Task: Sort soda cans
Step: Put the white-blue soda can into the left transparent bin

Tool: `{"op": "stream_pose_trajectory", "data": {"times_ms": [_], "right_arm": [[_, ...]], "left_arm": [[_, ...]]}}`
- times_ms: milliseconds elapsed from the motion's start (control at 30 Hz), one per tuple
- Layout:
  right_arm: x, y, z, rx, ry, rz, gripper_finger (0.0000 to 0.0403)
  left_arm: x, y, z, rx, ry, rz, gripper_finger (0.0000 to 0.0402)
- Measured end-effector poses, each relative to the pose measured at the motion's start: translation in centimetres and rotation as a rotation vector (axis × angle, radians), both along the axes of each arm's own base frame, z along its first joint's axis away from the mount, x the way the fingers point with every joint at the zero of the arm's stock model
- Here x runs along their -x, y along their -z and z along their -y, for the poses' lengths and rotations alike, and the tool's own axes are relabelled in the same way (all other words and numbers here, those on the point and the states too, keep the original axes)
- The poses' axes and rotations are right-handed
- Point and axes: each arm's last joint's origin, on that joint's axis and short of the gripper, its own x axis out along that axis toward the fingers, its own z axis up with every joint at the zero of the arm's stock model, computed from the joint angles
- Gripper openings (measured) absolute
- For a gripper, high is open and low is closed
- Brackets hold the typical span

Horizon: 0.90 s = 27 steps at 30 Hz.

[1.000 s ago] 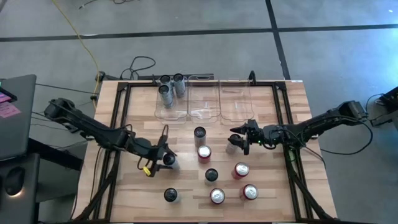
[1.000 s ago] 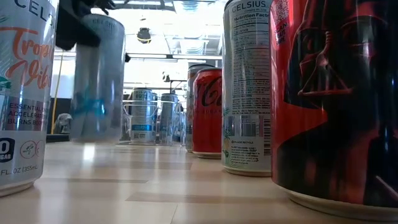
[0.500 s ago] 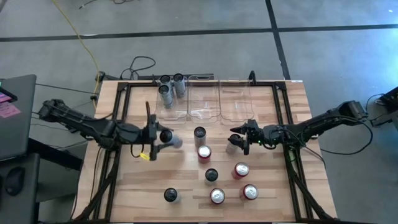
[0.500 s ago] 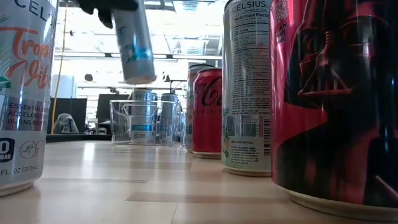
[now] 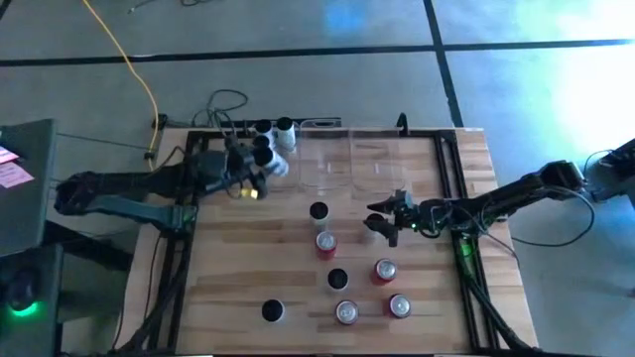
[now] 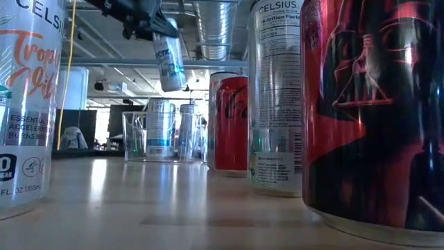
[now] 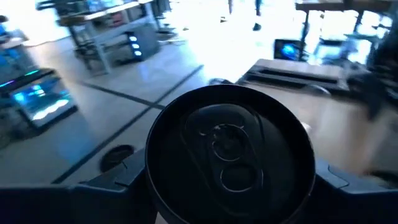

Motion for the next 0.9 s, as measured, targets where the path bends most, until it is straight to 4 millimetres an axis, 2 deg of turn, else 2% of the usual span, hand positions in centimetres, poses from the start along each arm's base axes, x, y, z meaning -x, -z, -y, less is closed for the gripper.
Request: {"op": "stream_pose_trajectory", "data": {"times_ms": [200,533,900], "right_arm": [[0.0,0.0,0.1,0.007,0.003,0.001,0.0313],[0.0,0.0,0.3,0.006,0.009,-0.005,0.0313],[0.0,0.2,0.2,0.009,0.005,-0.021,0.0313]], "left_arm": [[-0.5,0.4,-3.3,0.038,-0.02,0.029,0.0248],[-4.2,5.2,-7.7,0.111,-0.102,-0.085,0.0248],[-5.6,8.9,-10.7,0.17,-0.141,-0.15,0.0248]]}}
